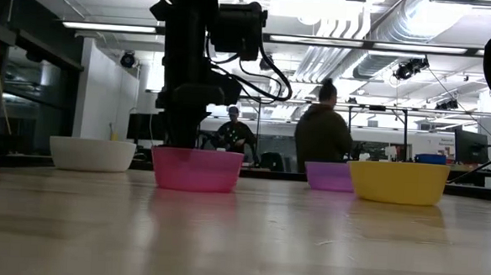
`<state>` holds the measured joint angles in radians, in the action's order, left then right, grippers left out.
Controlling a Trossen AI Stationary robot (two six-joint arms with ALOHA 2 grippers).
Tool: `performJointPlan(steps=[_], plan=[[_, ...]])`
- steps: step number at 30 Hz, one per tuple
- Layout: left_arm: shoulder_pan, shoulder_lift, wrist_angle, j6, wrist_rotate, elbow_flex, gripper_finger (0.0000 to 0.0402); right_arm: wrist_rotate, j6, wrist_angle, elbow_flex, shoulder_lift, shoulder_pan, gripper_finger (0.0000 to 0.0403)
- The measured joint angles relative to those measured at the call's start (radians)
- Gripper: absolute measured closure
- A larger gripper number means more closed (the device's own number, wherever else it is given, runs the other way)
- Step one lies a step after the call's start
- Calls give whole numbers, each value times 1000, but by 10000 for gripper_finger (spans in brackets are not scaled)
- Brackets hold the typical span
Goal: Nest bowls inside each other
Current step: Stack the red bowl on top of the blue bowl
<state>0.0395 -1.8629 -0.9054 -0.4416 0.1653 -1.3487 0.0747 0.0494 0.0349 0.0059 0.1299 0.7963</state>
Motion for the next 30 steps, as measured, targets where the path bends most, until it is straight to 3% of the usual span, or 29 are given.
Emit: performJointPlan(steps=[7, 17, 30], plan=[[0, 2, 1, 55, -13, -1, 394, 0, 0, 0, 0, 0, 0, 270], [14, 5, 2, 122, -25, -1, 399, 0, 0, 0, 0, 0, 0, 270], [157, 99, -128, 162, -39, 0, 401, -3, 0, 0, 0, 0, 0, 270]])
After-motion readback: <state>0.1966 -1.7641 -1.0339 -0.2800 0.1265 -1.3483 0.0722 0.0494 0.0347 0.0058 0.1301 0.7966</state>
